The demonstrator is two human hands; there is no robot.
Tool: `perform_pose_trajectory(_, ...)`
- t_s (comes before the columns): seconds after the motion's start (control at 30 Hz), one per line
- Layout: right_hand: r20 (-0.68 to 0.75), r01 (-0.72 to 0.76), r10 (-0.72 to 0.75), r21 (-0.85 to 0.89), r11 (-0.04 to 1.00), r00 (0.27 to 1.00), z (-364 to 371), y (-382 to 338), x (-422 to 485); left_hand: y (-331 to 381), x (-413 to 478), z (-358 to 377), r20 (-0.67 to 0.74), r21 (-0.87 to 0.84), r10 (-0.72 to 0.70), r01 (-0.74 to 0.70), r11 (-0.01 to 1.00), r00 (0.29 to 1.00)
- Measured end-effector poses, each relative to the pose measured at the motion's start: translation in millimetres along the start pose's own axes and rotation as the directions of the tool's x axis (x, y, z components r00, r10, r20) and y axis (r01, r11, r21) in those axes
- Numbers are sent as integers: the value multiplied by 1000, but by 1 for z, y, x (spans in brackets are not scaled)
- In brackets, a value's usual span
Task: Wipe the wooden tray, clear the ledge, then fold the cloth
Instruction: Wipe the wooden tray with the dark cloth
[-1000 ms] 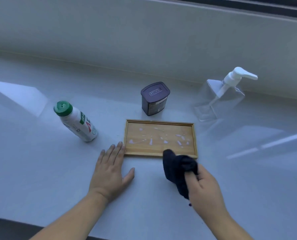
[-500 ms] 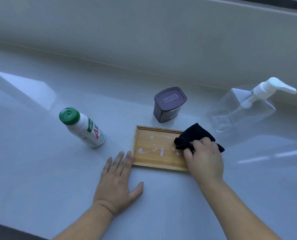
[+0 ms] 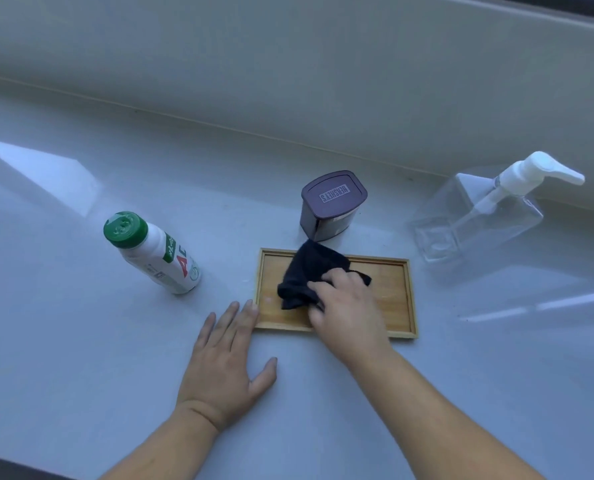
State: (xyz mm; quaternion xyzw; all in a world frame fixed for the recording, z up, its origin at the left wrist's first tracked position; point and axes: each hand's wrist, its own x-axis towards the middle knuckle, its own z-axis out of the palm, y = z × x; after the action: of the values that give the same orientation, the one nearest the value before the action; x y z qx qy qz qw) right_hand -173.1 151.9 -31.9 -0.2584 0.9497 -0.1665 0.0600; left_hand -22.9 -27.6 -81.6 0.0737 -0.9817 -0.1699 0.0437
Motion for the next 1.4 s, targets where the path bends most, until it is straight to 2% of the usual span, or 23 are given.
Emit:
perform_pose_trajectory(0.07,-38,-143,142,-30,989,989,-15,41,-14,0,0,2,-28,-9,11,-11,1000,1000)
perform_pose_trajectory(0.13,-80,-316,315,2,949,946,-25,68,-23,0,0,2,-34,0,24,-24,1000,999)
perform_pose_trajectory(0.23,-90,-452,455,51,890,886,-21,55,-16,1,-1,0,-10,14,29,-29,999,1000)
perform_pose_trajectory(0.3,-89,-408,415,87,909,906,-11,23,-4,1,-1,-2,17,11,9,-9,1000,1000)
perform_pose_trajectory(0.43,-34,-184,192,153,971,981,17,-50,20,1,1,-4,63,-23,-14,16,1000,998)
perform_pose_trajectory(0.5,1,-109,110,150,983,994,28,-73,22,0,1,-4,74,-69,-37,42,997,997)
perform_pose_trajectory(0.63,89,-35,21,160,987,996,25,-66,18,-1,2,-3,61,-83,-59,64,994,996)
perform_pose_trajectory(0.73,218,88,-123,162,983,968,9,-43,4,0,1,-2,37,-31,-40,41,999,999)
perform_pose_trajectory(0.8,259,127,-158,131,983,953,-3,-24,-8,1,0,-2,37,-25,-41,42,999,998)
perform_pose_trajectory(0.9,275,78,-88,46,996,958,-22,12,-21,1,0,-1,12,-53,-36,37,998,999)
perform_pose_trajectory(1.0,168,-141,140,-8,990,976,-40,51,-37,1,-1,-1,-8,-57,-23,23,998,1000)
perform_pose_trajectory(1.07,109,-313,312,-9,950,944,-44,68,-46,1,-1,-1,-9,-57,-14,13,998,1000)
perform_pose_trajectory(1.13,103,-410,409,-16,912,907,-41,64,-44,1,-1,-2,-1,-65,-15,15,998,1000)
perform_pose_trajectory(1.23,85,-408,405,22,913,911,-30,33,-26,0,-1,-3,19,-93,-39,40,995,999)
perform_pose_trajectory(1.4,139,-248,224,188,950,965,-10,-23,-6,0,2,-2,10,-115,-70,71,991,997)
